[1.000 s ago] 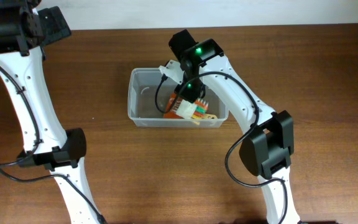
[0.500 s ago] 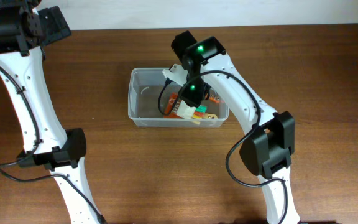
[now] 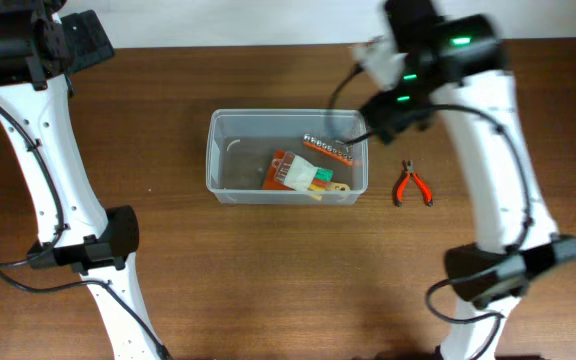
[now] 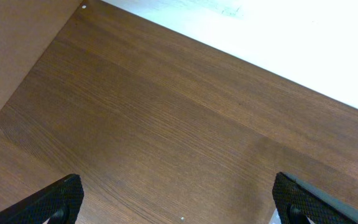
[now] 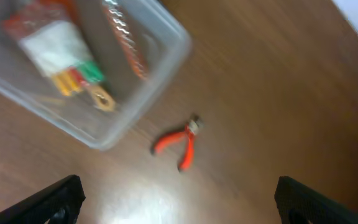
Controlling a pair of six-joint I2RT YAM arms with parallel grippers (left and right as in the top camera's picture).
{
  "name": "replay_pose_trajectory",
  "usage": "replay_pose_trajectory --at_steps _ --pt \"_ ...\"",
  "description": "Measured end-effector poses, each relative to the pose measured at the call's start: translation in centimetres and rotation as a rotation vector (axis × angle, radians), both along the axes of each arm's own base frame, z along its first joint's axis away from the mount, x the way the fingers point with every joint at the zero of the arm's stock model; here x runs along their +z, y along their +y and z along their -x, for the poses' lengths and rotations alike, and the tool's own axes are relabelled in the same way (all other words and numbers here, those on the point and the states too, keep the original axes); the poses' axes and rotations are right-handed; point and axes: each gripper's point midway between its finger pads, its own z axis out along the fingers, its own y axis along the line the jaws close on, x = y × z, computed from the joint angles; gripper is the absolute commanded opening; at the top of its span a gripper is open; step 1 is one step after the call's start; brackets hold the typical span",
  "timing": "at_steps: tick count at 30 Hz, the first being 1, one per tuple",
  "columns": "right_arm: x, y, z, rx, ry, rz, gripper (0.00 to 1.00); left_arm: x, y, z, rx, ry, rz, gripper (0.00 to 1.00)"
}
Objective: Pack container
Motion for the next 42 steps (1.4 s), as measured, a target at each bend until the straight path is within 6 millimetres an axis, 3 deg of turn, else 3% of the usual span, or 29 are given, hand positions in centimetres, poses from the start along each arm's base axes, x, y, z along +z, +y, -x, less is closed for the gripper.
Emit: replay_pose_trajectory --at_steps 5,8,12,16,21,27,33,42 --pt "-0.5 -6.9 0.2 -0.261 0.046 -0.065 0.99 0.0 0.0 0.0 0.000 0.000 0.000 0.99" --pt "-1.8 -8.7 0.7 -0.334 0.096 -0.095 0.99 0.0 0.0 0.0 0.000 0.000 0.000 0.99" --pt "-6.1 -10.6 1.7 -0.417 0.223 -0.131 0.99 0.0 0.0 0.0 0.000 0.000 0.000 0.99" --pt "-10.6 -11.0 1.6 -0.449 0.280 -0.162 0.99 0.0 0.0 0.0 0.000 0.000 0.000 0.99" --pt "-15.8 -10.2 1.7 -0.441 0.315 -0.182 0.99 0.0 0.0 0.0 0.000 0.000 0.000 0.99" --pt "-20.1 -9.9 3.0 -0.442 0.361 -0.183 0.99 0.0 0.0 0.0 0.000 0.000 0.000 0.99" --pt "-21.8 -9.9 3.2 -0.441 0.353 -0.185 0.99 0.0 0.0 0.0 0.000 0.000 0.000 0.99" --pt "-22.0 -10.1 1.9 -0.438 0.301 -0.184 0.99 0.0 0.0 0.0 0.000 0.000 0.000 0.99"
